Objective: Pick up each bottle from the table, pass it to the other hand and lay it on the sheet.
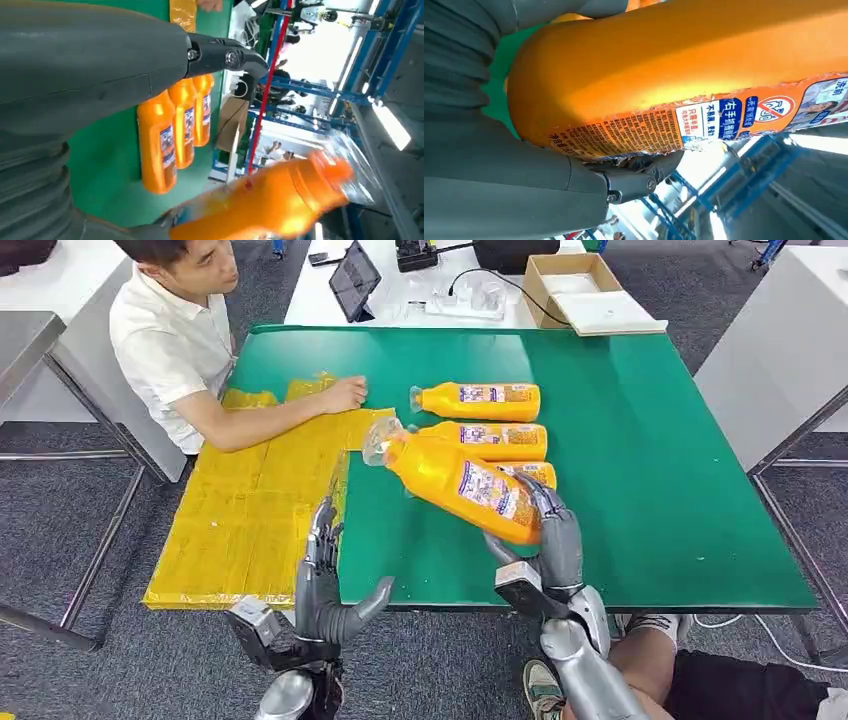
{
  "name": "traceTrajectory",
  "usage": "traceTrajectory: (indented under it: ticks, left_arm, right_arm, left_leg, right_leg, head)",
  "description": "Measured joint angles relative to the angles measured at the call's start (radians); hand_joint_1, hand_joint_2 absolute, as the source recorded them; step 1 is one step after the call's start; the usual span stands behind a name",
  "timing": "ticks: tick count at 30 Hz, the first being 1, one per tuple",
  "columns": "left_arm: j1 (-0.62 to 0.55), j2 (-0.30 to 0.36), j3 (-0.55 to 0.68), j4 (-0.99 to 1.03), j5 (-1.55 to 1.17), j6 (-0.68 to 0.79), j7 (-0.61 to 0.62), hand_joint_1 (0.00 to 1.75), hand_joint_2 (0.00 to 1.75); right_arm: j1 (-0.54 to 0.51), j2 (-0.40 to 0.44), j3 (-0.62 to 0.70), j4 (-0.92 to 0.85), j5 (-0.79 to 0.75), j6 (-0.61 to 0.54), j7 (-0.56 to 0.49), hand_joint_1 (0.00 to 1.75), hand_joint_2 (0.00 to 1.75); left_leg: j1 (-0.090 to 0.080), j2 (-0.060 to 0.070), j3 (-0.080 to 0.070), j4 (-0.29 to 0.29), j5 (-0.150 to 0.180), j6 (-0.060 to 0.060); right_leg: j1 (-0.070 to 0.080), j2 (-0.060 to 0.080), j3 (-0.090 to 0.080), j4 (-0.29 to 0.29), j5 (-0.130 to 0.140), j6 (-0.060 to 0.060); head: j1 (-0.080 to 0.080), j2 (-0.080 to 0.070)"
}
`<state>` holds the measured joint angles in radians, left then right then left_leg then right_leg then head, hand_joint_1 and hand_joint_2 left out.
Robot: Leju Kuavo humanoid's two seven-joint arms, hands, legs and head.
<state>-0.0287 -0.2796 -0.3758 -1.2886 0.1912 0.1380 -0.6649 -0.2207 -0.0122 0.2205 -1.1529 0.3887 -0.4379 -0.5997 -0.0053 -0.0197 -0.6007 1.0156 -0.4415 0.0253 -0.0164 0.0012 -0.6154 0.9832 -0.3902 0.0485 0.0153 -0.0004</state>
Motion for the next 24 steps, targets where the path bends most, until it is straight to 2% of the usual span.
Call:
traceTrajectory:
  ticks: [4,6,10,24]
  left_arm:
    - [-0.002,0.002,-0.01,0.0,0.03,-0.063,0.0,0.0,1.75]
    - [-0.004,0.002,-0.015,0.0,0.034,-0.069,-0.001,0.0,1.75]
    - [-0.007,0.002,-0.021,0.0,0.041,-0.074,-0.001,0.0,1.75]
    - [-0.007,0.002,-0.026,0.0,0.043,-0.075,-0.001,0.0,1.75]
  right_arm:
    - [0.022,0.036,0.011,-0.035,-0.107,0.168,0.0,1.75,1.75]
    - [0.033,0.063,0.033,-0.043,-0.129,0.199,-0.012,1.75,1.75]
    - [0.044,0.102,0.069,-0.053,-0.132,0.204,-0.018,1.75,1.75]
    - [0.047,0.113,0.09,-0.065,-0.14,0.204,-0.018,1.75,1.75]
  left_leg:
    - [0.001,0.001,0.0,0.0,0.0,0.0]
    - [0.001,0.001,0.0,0.0,0.0,0.0]
    - [0.002,0.0,0.0,0.0,0.0,-0.001]
    - [0.001,0.0,0.0,0.0,0.0,0.0]
  right_leg:
    - [0.001,0.0,0.0,0.0,0.0,0.0]
    - [0.002,0.0,-0.001,0.0,0.0,0.0]
    - [0.002,0.0,-0.001,0.0,0.0,0.0]
    - [0.001,0.0,-0.001,0.0,0.0,0.0]
  head:
    - [0.0,0.0]
    - [0.0,0.0]
    - [0.0,0.0]
    - [0.0,0.0]
